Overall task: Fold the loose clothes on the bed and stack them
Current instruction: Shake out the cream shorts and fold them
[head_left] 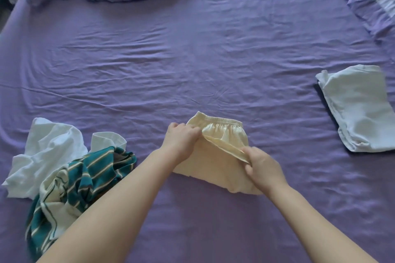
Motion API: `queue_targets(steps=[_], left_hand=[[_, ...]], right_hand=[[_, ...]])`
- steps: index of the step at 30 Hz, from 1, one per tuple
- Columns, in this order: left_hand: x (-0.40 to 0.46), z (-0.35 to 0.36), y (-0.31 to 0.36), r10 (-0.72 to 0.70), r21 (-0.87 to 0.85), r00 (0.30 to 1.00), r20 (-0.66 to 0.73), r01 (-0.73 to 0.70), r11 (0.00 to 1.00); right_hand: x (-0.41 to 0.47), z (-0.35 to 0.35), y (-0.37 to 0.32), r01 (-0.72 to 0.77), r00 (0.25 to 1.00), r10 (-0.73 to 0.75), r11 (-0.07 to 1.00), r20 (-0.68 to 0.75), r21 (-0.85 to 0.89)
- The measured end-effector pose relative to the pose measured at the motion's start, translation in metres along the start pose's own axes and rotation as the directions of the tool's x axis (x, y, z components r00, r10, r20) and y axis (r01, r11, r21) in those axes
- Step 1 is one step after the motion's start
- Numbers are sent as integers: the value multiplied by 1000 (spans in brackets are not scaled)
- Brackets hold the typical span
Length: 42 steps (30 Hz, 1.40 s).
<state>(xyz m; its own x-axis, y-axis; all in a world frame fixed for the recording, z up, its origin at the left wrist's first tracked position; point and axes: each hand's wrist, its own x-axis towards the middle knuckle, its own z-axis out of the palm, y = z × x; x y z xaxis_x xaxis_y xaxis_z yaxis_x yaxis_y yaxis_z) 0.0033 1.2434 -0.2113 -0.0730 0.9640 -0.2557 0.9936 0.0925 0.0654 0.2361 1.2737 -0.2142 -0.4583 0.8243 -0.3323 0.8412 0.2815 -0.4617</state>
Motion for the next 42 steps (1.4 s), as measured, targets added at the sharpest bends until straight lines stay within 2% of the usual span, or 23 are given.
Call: queue_targets(steps=[4, 8, 10, 13, 15, 17, 19, 21, 23, 24, 26, 31, 35, 38, 41, 42], left_hand=[[26, -6, -4, -54, -58, 998, -44, 51, 997], [45, -5, 0, -130, -73, 989, -66, 125, 990], [47, 1, 4, -161, -82, 982, -103, 153, 985], [31, 11, 18, -207, -136, 931, -302, 173, 975], [14, 26, 28, -176, -179, 870, -461, 102, 978], [0, 41, 36, -88, -173, 862, -500, 0, 985], [-5, 54, 38, 10, -147, 917, -400, -75, 986], [-5, 60, 37, 54, -164, 986, -156, -80, 983], [0, 67, 30, 81, -174, 993, 91, -64, 983], [3, 71, 26, 107, -151, 981, 160, -83, 985], [7, 73, 18, 168, -99, 964, 208, -150, 984], [8, 66, -2, 258, 5, 923, 284, -271, 963], [12, 54, -9, 307, 45, 877, 370, -347, 937], [13, 47, -9, 318, 76, 869, 380, -372, 925], [10, 39, -9, 336, 109, 868, 366, -398, 911], [9, 37, -10, 337, 118, 864, 374, -405, 907]], right_hand=[[26, -11, 0, -63, 994, 64, 998, -93, 13], [51, -12, 4, -156, 982, 158, 987, -103, 26], [57, -8, 4, -169, 980, 166, 985, -110, -20], [50, 1, -2, -77, 972, 39, 984, -231, -159], [40, 11, -5, 37, 927, -133, 963, -352, -266], [29, 21, -10, 150, 890, -278, 927, -362, -344], [24, 30, -14, 229, 911, -333, 900, -245, -370], [27, 33, -15, 232, 959, -277, 885, -56, -403], [35, 36, -10, 227, 974, -204, 859, 100, -460], [38, 38, -6, 249, 967, -193, 853, 165, -459], [41, 43, 4, 278, 952, -187, 858, 240, -433], [39, 40, 13, 315, 933, -195, 849, 303, -424], [37, 30, 13, 365, 908, -191, 798, 373, -479], [27, 15, 8, 413, 903, -263, 750, 340, -517], [16, 7, 15, 406, 913, -354, 755, 201, -515], [13, 5, 17, 403, 915, -342, 767, 213, -500]])
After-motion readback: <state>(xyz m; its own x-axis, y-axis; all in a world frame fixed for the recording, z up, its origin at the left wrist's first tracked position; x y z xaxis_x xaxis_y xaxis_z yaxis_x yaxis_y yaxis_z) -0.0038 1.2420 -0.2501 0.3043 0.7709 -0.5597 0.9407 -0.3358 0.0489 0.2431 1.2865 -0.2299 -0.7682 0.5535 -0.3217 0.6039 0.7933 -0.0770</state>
